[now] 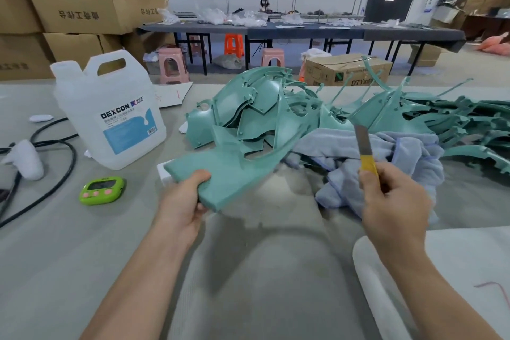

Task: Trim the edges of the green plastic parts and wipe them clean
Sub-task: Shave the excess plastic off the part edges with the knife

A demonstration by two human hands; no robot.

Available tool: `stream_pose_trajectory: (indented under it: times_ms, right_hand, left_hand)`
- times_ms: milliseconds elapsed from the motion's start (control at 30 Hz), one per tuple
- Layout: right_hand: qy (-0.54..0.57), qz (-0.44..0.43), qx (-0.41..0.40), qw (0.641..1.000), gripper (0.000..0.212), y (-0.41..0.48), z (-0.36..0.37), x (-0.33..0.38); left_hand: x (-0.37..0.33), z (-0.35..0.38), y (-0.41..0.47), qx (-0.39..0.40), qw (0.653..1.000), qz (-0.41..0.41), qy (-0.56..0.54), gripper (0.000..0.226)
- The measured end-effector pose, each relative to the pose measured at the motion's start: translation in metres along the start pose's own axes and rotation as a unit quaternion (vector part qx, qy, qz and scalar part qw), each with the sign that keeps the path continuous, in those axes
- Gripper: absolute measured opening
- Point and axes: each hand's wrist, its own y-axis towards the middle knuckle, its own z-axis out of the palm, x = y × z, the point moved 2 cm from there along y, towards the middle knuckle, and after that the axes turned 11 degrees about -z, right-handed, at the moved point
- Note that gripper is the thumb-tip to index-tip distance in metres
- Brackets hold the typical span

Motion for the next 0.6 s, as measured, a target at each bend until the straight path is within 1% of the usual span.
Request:
stream_pose_trajectory:
  times_ms: [67,100,133,200,233,267,333,367,433,533,600]
  right_hand:
    - [0.035,-0.007,0.049,0.998,0.030,-0.006,0.006,0.013]
    - [0.029,-0.014,0.076,0.997,0.031,-0.009,0.011,0.019]
    - [0.018,-0.022,0.101,0.994,0.031,-0.011,0.015,0.024]
    - [0.012,-0.034,0.134,0.990,0.028,-0.018,0.023,0.031]
    - [0.014,-0.032,0.146,0.989,0.029,-0.021,0.026,0.034]
    - [0.014,-0.027,0.157,0.987,0.030,-0.024,0.028,0.035]
    - [0.001,-0.017,0.173,0.985,0.029,-0.028,0.035,0.036]
    - [-0.012,-0.012,0.180,0.984,0.028,-0.030,0.038,0.035]
    - [-0.041,-0.001,0.192,0.981,0.031,-0.032,0.043,0.033]
    - [-0.068,0.000,0.206,0.976,0.036,-0.031,0.048,0.029]
    - [-0.091,0.003,0.197,0.976,0.036,-0.026,0.046,0.025]
  left_hand:
    - [0.001,0.002,-0.002,-0.049,0.989,0.129,0.054,0.007]
    - [0.001,0.003,-0.004,-0.065,0.978,0.180,0.084,0.006]
    - [0.001,0.004,-0.006,-0.065,0.968,0.219,0.106,0.008]
    - [0.001,0.007,-0.011,-0.020,0.949,0.282,0.137,0.020]
    - [0.003,0.009,-0.013,0.008,0.940,0.301,0.158,0.026]
    - [0.004,0.011,-0.016,0.027,0.933,0.308,0.184,0.029]
    - [0.008,0.016,-0.019,0.051,0.922,0.307,0.232,0.023]
    - [0.011,0.018,-0.019,0.072,0.918,0.308,0.240,0.024]
    - [0.015,0.021,-0.018,0.116,0.918,0.307,0.223,0.028]
    - [0.018,0.021,-0.015,0.115,0.925,0.288,0.221,0.022]
    - [0.017,0.019,-0.011,0.106,0.941,0.256,0.196,0.019]
